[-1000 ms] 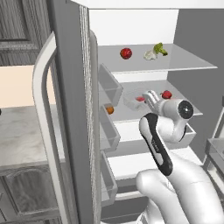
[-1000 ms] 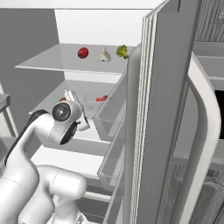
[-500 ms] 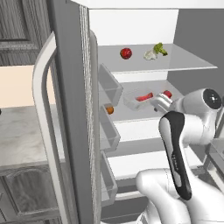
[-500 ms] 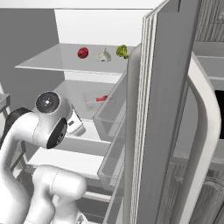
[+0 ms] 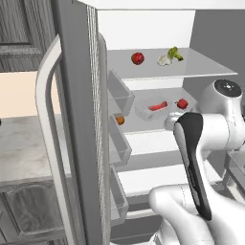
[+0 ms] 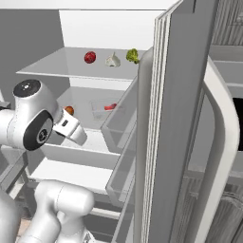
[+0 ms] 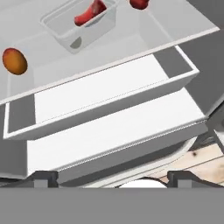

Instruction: Place the tupperware on the second highest shelf of the fridge. Make space for the tupperware among the existing items by rearranging them on the shelves if needed. Close the fridge door when finished.

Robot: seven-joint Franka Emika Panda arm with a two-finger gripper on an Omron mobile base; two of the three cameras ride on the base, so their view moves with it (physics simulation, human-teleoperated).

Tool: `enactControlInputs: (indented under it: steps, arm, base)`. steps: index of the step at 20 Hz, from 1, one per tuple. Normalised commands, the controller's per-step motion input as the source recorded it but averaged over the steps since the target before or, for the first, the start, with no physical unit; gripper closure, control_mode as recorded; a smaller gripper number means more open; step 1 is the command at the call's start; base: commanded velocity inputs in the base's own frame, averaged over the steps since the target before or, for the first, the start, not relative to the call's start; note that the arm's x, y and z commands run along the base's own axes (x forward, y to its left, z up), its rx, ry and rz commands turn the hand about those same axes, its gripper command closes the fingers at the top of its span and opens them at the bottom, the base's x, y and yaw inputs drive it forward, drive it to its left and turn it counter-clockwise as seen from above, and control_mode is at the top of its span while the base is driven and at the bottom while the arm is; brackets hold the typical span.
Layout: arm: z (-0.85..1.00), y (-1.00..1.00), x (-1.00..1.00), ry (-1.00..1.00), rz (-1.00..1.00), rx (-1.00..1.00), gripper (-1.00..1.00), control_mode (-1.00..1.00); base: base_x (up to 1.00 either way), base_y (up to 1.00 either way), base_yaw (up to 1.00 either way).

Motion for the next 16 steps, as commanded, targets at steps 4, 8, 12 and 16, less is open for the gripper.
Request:
enactControlInputs:
  steps: [4,8,12,16]
  arm:
    - [-0.03,0.00,-0.44,-0.13,0.15,-0.01,-1.00,-1.00]
    - [-0.01,0.00,-0.08,-0.03,0.02,0.00,-1.00,-1.00]
    - [0.00,0.00,0.00,0.00,0.00,0.00,-1.00,1.00]
    - [0.00,0.00,0.00,0.00,0.00,0.00,-1.00,1.00]
  base:
    - [0.00,0.00,0.00]
    - [0.00,0.00,0.00]
    - [-0.06,0.00,0.00]
    - [-0.69,0.00,0.00]
